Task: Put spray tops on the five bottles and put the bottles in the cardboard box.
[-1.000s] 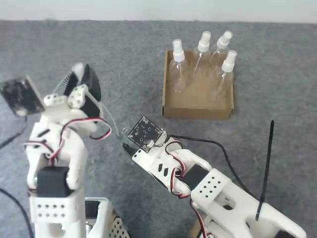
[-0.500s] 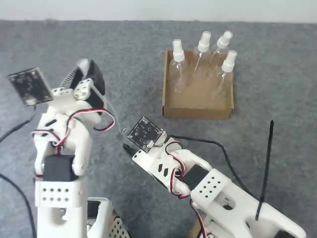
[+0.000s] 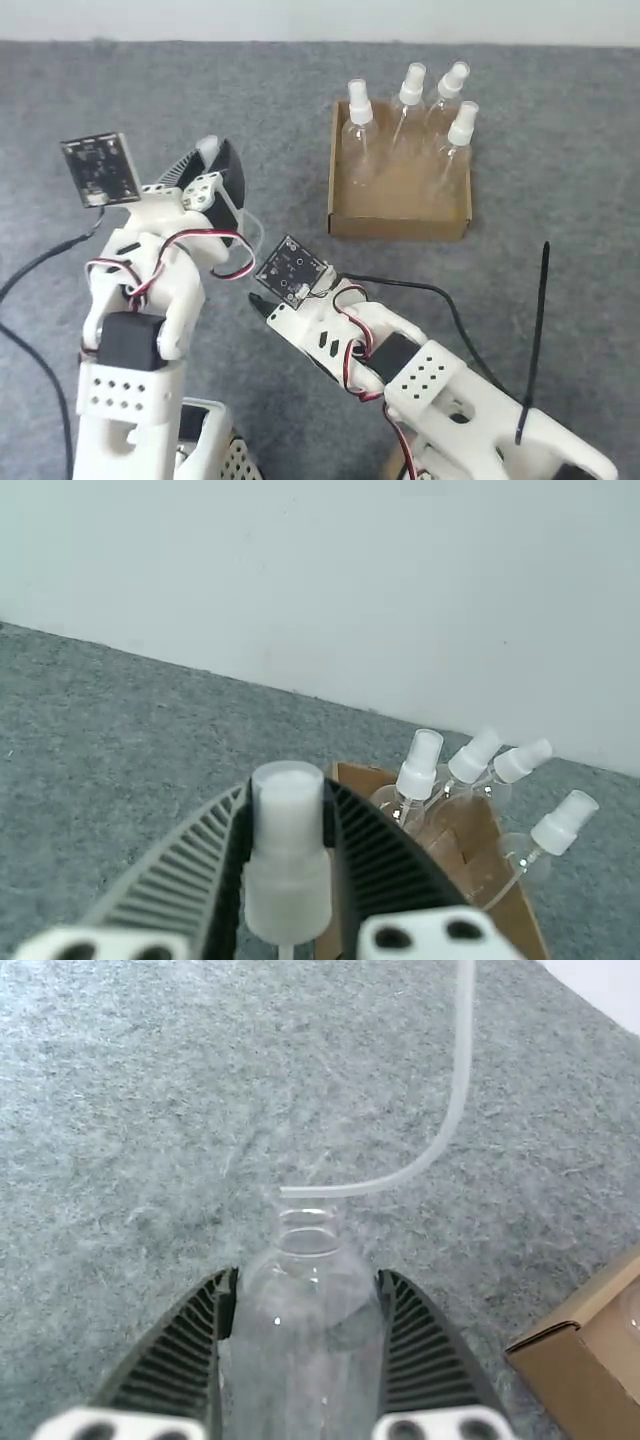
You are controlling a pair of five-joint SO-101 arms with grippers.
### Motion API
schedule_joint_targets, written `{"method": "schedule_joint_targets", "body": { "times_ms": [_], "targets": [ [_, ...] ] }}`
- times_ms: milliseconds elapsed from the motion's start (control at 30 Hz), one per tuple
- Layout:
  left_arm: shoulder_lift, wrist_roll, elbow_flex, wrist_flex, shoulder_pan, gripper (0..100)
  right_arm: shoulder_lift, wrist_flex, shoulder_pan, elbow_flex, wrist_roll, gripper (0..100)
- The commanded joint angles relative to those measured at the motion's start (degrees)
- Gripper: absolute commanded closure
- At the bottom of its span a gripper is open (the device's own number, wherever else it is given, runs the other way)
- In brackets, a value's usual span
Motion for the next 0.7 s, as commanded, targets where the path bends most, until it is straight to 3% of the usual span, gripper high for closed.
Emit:
{"method": "schedule_joint_targets", "body": {
  "times_ms": [0,667],
  "targets": [
    [0.2,-1.6,-2.9,-0.6,0.3,99,-2.4,-1.8,0.1,-0.9,-0.7,99.2],
    [0.6,-1.9,-7.3,-1.1,0.7,99,-2.4,-1.6,0.1,-0.9,-0.7,99.2]
  ]
}}
